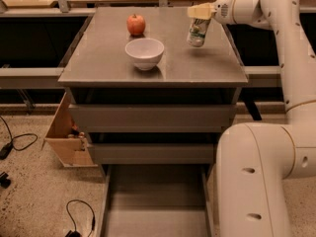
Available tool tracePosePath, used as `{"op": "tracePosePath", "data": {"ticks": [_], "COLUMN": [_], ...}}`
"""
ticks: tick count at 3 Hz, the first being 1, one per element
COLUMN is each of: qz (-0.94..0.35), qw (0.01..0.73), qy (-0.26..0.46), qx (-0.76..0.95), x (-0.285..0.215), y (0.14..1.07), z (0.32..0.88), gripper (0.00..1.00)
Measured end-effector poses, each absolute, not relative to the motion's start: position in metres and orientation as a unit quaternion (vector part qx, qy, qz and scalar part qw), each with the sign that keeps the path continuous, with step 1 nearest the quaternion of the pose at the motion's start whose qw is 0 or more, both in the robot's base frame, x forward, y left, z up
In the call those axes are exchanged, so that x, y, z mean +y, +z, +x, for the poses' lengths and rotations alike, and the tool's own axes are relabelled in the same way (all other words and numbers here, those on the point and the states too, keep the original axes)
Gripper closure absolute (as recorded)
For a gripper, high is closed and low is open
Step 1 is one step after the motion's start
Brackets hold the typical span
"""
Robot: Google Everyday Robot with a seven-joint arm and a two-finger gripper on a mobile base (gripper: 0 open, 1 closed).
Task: Pick 7up can from bottom drawer and place on counter
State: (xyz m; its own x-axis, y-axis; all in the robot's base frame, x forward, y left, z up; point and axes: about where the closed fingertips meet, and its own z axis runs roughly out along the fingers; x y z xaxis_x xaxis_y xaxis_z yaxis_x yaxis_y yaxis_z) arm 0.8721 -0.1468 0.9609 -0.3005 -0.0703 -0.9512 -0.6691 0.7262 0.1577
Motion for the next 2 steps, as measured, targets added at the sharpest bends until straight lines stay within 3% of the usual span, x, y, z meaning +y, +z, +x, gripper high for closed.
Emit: {"op": "tracePosePath", "data": {"ticks": [2], "qz": [-0.209], "qw": [0.53], "qy": [0.224], "qx": [0.791], "x": [-0.1679], "y": [0.9261], "z": [0.902], "gripper": [1.0]}}
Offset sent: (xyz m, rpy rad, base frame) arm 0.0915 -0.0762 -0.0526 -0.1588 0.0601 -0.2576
